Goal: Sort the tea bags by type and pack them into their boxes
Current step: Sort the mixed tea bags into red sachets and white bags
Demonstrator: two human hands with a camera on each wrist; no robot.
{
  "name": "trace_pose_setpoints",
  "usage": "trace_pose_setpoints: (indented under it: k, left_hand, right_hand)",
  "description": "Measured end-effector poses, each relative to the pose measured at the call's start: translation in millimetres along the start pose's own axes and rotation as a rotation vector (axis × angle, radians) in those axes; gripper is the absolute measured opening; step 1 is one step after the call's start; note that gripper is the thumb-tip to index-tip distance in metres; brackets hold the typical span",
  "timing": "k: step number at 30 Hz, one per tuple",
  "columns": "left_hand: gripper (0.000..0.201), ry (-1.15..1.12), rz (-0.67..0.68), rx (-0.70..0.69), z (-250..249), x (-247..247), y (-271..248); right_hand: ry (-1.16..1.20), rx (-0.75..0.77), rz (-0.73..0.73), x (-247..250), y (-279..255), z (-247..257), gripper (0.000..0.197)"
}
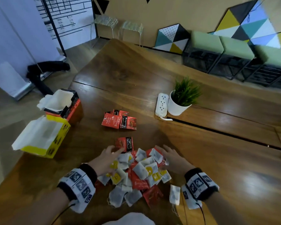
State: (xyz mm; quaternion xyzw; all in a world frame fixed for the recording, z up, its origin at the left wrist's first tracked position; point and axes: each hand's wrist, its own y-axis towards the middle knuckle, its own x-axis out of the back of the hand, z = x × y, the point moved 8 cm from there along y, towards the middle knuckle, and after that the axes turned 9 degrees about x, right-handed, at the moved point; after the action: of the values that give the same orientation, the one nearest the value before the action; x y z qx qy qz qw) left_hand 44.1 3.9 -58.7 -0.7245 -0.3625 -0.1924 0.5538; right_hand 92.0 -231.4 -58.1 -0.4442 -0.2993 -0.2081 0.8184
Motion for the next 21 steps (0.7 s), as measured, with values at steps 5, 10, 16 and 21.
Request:
trace_pose_setpoints:
  k: [5,10,16,21]
  left_hand:
    - [0.09,0.129,-0.195,-0.001,-13.1,-11.0,-0.1]
    - [0.052,0.081,-0.32,-0.045,-8.1,-11.4,-12.0]
    - [0.028,0.061,-0.419,-0.096,-6.8,-7.0,-27.3]
    - [0.033,0.069,-0.386,-0.169,-8.3,-12.3,-29.3]
  right_hand:
    - [-0.094,0.074,-0.174,-18.4,-2.6,37.2,0.071]
    - [0.003,0.079,-0.417,-25.1,-9.7,38.3,0.029]
    - [0.069,0.113,-0.512,-35.2,-14.2,25.5,0.021]
    - [0.155,0.163,-0.502,-51.7,-14.9,24.3,0.019]
